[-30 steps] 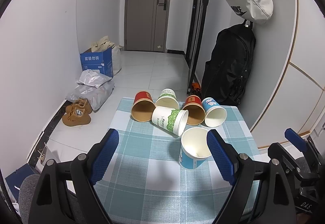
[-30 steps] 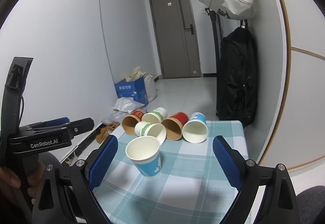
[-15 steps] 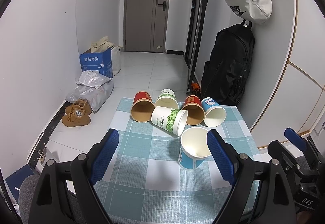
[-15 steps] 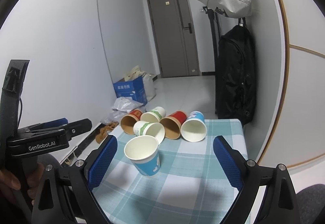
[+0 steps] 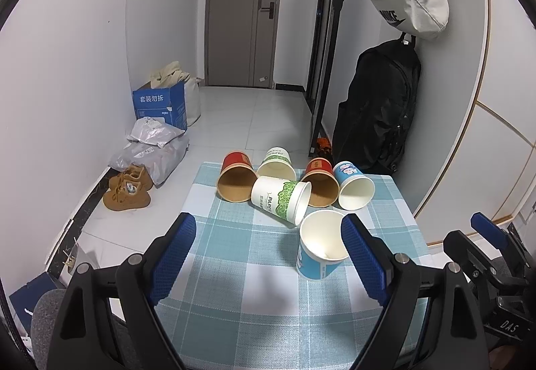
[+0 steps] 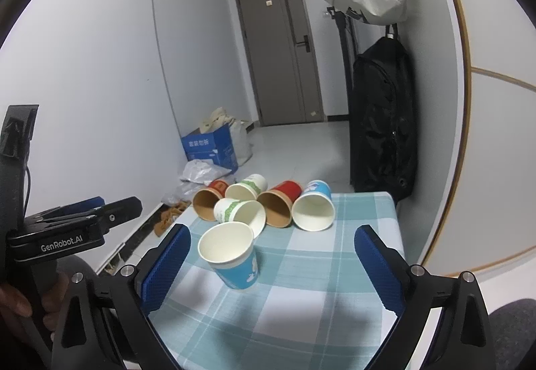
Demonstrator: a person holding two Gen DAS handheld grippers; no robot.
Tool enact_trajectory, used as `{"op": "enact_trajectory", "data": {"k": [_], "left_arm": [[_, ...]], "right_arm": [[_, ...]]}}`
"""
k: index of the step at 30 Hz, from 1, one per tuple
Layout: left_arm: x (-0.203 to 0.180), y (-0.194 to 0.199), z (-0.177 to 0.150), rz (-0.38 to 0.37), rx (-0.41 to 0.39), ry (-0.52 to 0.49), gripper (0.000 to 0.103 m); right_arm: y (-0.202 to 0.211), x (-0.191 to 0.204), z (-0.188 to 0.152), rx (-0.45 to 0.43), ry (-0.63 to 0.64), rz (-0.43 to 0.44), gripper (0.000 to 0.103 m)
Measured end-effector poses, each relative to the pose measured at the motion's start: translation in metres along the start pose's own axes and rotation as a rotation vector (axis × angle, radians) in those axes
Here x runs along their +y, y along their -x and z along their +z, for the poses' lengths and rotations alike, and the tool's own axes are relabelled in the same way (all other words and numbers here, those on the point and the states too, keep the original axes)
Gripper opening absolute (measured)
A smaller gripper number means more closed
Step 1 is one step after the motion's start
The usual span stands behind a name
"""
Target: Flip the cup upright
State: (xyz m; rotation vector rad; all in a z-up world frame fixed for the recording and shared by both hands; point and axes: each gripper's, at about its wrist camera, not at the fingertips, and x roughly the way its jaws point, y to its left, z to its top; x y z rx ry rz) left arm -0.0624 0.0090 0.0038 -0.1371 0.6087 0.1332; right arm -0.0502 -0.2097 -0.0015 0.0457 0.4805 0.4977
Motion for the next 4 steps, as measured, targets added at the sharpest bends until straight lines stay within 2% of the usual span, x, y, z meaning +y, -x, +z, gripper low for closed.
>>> {"op": "enact_trajectory", "data": {"k": [4], "left_arm": [[-0.0018, 0.0008, 0.0005, -0.013, -0.018, 0.000, 0.085]], "right_arm": [[-0.0016, -0.0016, -0.0002, 0.010, -0.006, 0.001, 0.099]]}}
